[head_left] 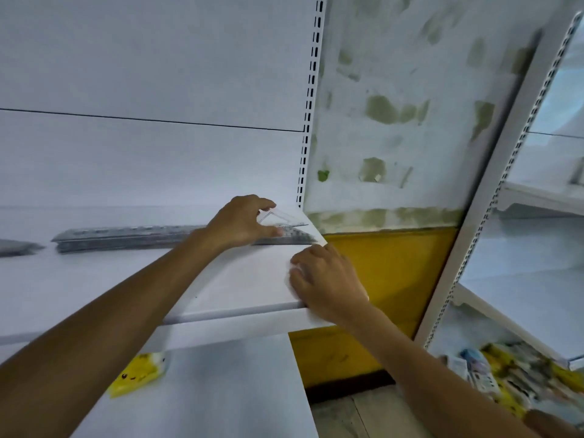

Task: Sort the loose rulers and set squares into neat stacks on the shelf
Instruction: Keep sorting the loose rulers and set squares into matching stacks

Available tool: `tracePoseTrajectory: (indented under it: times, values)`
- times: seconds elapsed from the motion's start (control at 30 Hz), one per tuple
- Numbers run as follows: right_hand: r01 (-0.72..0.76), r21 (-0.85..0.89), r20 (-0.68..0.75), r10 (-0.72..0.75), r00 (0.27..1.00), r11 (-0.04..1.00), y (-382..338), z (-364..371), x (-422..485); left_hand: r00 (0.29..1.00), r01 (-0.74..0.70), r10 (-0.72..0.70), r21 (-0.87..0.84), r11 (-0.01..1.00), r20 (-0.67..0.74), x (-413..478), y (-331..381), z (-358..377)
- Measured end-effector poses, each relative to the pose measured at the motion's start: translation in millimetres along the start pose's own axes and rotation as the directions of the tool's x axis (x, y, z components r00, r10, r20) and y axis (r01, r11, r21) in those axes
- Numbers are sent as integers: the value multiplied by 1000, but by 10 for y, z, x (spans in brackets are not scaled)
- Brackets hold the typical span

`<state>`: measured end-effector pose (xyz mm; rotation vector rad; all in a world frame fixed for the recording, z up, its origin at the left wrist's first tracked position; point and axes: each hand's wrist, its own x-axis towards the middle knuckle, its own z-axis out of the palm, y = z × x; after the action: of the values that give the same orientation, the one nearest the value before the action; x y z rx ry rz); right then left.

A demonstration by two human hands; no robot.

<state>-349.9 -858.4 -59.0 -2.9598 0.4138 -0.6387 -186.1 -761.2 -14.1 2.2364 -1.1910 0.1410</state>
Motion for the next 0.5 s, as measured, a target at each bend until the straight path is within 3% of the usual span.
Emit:
tracePoseTrajectory:
  times: [0.5]
  values:
    - [23, 82, -48, -19, 999, 996, 68, 33, -1, 998, 21, -19, -30, 999, 55, 295, -79, 345]
